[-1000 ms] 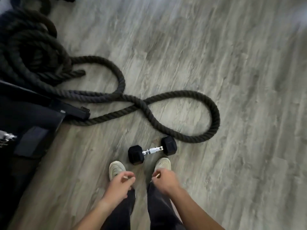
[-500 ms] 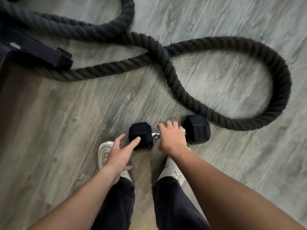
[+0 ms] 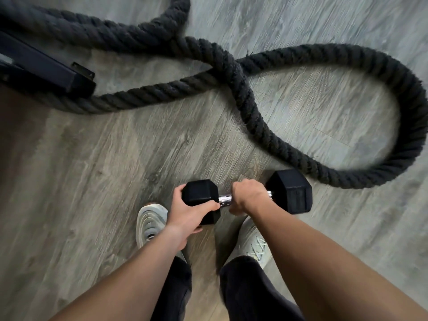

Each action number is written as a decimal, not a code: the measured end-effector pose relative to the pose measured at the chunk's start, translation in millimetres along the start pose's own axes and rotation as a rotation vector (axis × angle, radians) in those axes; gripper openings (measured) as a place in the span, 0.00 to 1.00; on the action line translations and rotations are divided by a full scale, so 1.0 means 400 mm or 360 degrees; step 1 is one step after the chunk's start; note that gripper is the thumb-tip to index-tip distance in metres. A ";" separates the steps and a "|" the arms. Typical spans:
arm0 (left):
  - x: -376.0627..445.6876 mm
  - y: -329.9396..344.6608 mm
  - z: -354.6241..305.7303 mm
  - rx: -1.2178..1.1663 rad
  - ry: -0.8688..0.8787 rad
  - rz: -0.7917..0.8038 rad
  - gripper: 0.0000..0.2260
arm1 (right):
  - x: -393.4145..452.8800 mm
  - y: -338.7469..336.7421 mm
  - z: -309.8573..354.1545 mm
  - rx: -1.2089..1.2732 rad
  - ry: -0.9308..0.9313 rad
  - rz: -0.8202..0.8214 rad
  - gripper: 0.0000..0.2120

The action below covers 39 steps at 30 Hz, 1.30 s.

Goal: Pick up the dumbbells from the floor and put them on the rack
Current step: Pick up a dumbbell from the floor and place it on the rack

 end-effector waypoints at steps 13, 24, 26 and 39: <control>-0.906 -0.301 -0.207 0.0299 0.0299 0.0020 0.33 | -0.964 -0.326 0.092 0.0428 0.0187 0.0241 0.17; -1.431 -0.587 -0.408 0.0289 0.0771 -0.0411 0.37 | -1.497 -0.657 0.254 0.0851 0.0182 -0.0137 0.07; -1.456 -0.639 -0.426 0.0285 0.0795 -0.0423 0.40 | -1.511 -0.679 0.295 0.0819 0.0187 -0.0160 0.10; -1.409 -1.116 -0.524 0.0166 0.0949 -0.0632 0.41 | -1.475 -0.883 0.764 0.0815 0.0131 -0.0229 0.05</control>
Point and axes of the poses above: each hand's wrist, its own x-axis towards the middle knuckle, its own y-axis out of the palm, z = x × y, the point moved 1 cm from there along x, towards the middle knuckle, and after that the axes turned 5 degrees about -z, right-handed, at the moved point
